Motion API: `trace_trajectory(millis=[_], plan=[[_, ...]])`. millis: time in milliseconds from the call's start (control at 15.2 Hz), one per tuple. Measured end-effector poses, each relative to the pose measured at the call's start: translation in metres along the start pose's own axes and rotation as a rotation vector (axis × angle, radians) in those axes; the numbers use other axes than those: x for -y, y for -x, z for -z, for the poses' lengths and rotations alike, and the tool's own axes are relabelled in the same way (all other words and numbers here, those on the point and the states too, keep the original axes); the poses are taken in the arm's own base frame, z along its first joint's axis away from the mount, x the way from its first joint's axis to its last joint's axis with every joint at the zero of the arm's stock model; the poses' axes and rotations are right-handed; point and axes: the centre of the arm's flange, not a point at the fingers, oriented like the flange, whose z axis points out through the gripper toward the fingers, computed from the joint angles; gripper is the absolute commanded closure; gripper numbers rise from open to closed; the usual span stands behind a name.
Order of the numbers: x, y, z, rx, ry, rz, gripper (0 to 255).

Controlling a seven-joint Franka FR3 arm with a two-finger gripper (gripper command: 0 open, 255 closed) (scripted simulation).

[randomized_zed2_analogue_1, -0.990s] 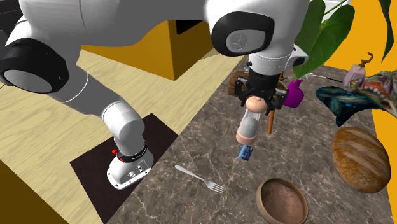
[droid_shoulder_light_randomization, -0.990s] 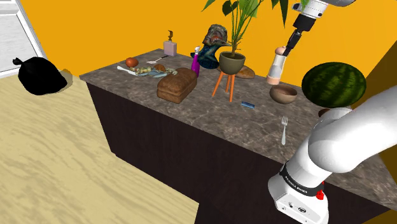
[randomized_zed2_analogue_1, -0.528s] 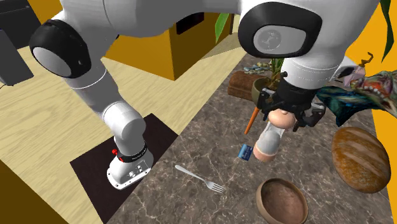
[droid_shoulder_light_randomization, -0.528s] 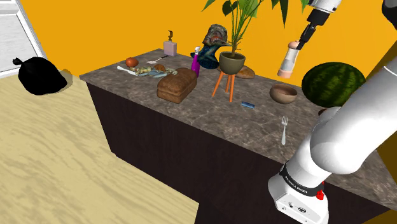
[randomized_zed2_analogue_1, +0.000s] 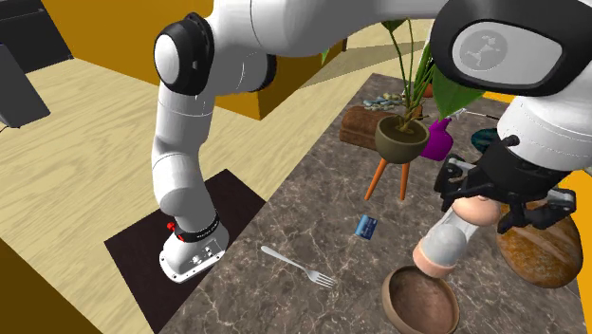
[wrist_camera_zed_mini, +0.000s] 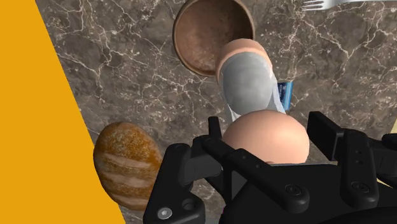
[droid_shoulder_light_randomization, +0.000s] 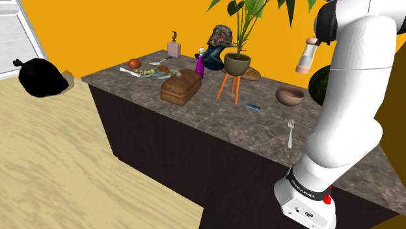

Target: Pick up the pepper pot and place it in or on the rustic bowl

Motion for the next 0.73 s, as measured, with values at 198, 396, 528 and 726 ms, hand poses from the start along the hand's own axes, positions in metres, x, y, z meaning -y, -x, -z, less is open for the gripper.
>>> trace_trajectory(millis=[198, 396, 528, 726], plan=[[-0.022, 0.015, -0.002, -0.003, -0.003, 0.002, 255], [-0.022, 0.017, -0.016, -0.004, -0.004, 0.002, 255], [-0.023, 0.019, -0.026, -0.004, -0.004, 0.002, 255], [-0.023, 0.022, -0.043, -0.004, -0.004, 0.003, 255]])
